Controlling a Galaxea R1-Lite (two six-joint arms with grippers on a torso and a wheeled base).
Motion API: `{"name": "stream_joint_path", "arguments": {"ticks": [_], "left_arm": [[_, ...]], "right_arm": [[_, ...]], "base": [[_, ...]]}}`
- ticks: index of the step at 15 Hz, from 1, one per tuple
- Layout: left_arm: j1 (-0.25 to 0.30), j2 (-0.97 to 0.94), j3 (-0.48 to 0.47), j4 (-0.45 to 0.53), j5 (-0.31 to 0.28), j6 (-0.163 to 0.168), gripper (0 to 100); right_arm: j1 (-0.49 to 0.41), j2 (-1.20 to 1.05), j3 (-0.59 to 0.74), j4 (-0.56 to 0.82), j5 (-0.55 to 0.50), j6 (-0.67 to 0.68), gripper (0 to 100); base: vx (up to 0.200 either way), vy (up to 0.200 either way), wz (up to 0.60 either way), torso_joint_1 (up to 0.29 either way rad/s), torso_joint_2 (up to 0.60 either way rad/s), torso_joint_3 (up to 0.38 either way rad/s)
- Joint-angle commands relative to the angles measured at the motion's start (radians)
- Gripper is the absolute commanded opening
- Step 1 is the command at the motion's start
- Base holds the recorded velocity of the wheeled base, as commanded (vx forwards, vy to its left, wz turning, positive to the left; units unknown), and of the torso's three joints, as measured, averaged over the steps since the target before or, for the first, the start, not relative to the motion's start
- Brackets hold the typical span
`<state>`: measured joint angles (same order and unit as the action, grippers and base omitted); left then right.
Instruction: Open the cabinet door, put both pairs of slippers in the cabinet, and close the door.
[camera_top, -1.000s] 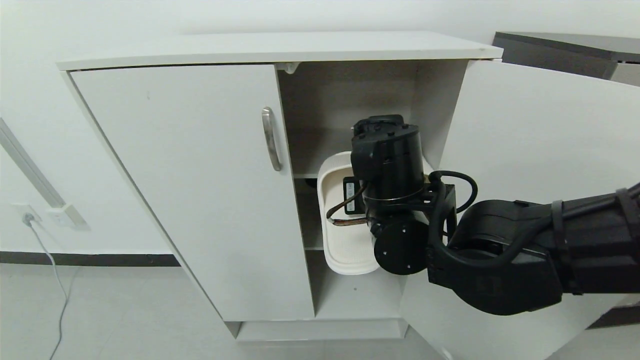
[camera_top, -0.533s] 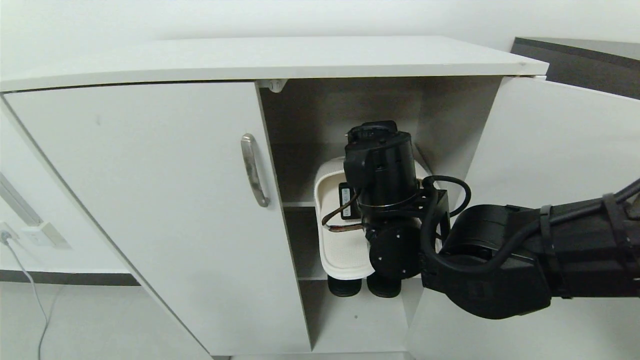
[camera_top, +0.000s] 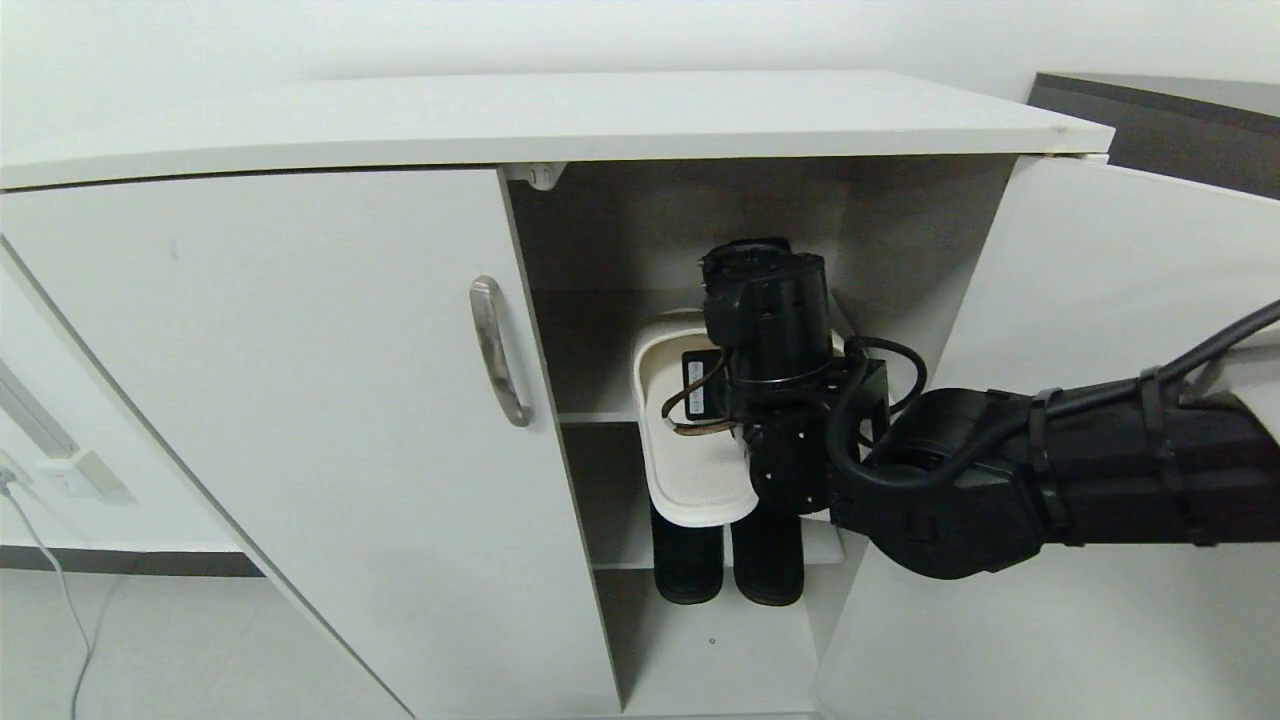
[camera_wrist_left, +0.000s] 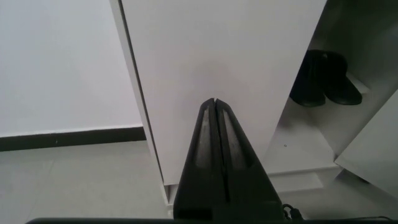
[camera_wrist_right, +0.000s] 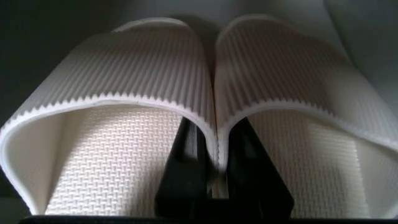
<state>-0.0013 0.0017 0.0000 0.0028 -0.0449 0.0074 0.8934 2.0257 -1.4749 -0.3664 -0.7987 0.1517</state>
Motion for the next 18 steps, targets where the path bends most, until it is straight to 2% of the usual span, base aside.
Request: {"name": "stream_joint_path", "arguments": {"ticks": [1,7,13,18], "left_arm": [[0.0,0.001,0.0,0.0,0.0,0.0,0],[0.0,0.001,0.0,0.0,0.0,0.0,0],[0.0,0.001,0.0,0.0,0.002,0.0,0],[0.0,0.001,0.0,0.0,0.0,0.0,0]], "right_arm": [[-0.031,0.047,-0.061,0.0,0.006,-0.029,0],[-0.064,0.16,-0.303,0.126,0.007,-0.032,0],[-0.099,0.231,-0.438,0.161,0.013,-0.031,0],[-0.125,0.243,-0.525,0.277,0.032,-0.021,0]], "base": [[0.0,0.0,0.0,0.0,0.0,0.0],[0.0,0.0,0.0,0.0,0.0,0.0],[0.0,0.0,0.0,0.0,0.0,0.0],[0.0,0.0,0.0,0.0,0.0,0.0]]}}
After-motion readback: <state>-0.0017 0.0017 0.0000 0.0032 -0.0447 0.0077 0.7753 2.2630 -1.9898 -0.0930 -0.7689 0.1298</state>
